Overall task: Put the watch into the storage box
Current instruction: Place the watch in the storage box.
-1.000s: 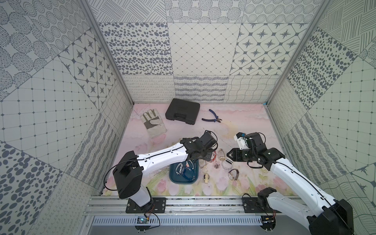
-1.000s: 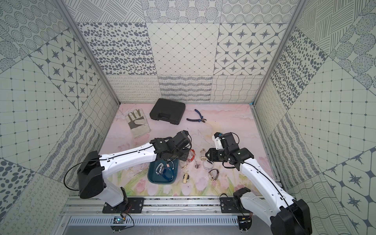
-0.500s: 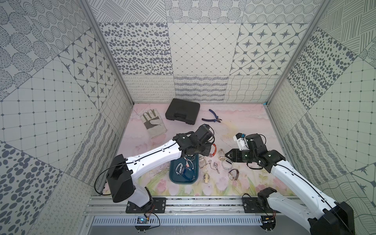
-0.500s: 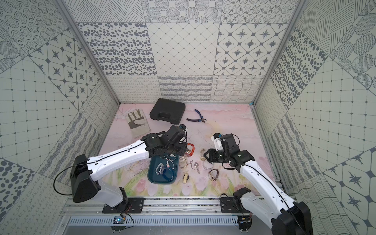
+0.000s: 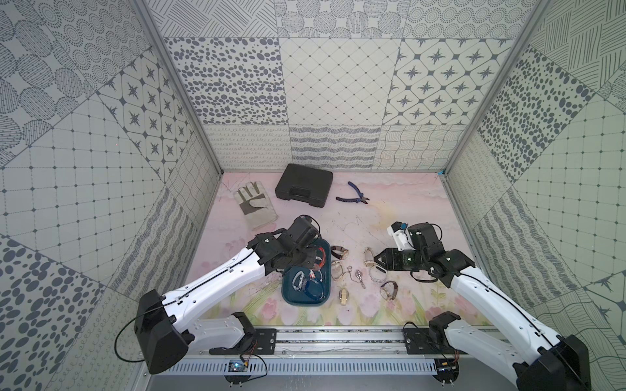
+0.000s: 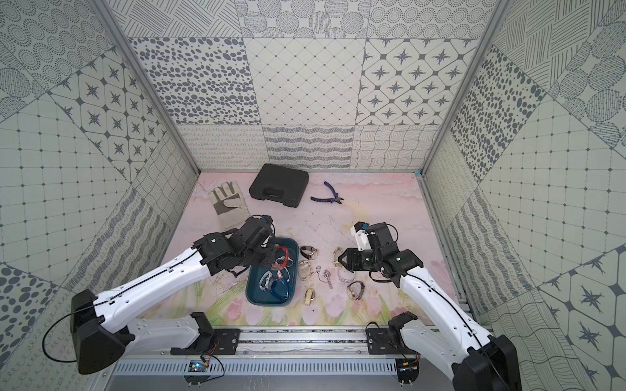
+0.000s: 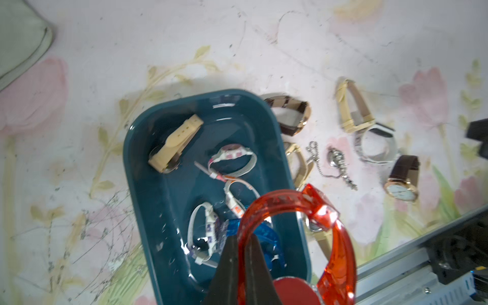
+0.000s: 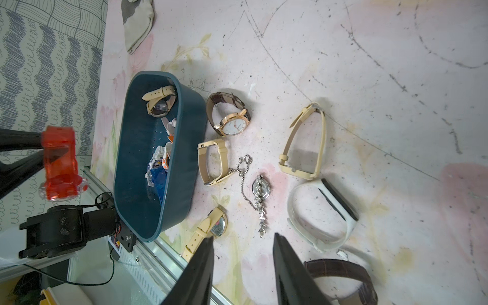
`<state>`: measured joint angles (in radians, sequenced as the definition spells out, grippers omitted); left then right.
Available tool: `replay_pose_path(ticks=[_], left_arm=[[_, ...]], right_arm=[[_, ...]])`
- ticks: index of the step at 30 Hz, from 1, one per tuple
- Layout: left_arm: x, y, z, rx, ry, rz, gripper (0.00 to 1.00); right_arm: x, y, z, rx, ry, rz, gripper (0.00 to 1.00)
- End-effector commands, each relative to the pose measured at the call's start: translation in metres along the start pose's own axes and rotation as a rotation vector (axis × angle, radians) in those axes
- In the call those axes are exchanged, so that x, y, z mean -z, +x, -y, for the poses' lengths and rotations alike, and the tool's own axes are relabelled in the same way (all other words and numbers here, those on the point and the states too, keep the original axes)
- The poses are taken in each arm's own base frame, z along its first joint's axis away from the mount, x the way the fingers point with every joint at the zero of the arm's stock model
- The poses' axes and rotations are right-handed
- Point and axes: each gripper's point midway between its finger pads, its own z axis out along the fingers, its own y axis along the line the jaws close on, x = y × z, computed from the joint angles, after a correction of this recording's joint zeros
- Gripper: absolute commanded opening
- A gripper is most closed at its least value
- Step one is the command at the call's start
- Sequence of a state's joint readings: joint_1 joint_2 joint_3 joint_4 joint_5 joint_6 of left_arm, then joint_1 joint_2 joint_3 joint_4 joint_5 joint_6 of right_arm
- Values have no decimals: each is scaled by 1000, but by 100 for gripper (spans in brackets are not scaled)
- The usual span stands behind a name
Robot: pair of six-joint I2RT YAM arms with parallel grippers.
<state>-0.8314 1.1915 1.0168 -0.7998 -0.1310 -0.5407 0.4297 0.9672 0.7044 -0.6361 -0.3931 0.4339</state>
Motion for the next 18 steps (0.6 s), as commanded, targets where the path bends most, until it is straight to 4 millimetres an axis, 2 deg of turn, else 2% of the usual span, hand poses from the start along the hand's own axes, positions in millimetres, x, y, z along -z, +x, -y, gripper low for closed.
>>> replay_pose_path(ticks=[1, 7, 13, 18], left_arm=[[-14, 37, -50, 84, -156, -94, 0], [-36, 45, -75, 152, -248, -113, 0], [-59, 44, -83, 159, -295, -128, 0], [-70, 35, -81, 159, -288, -115, 0]], right_arm=[[-1, 1, -3, 30, -16, 6, 41], [-1, 3, -5, 43, -15, 6, 41], [-1, 5, -7, 55, -13, 5, 41], [0, 6, -8, 68, -2, 9, 41]])
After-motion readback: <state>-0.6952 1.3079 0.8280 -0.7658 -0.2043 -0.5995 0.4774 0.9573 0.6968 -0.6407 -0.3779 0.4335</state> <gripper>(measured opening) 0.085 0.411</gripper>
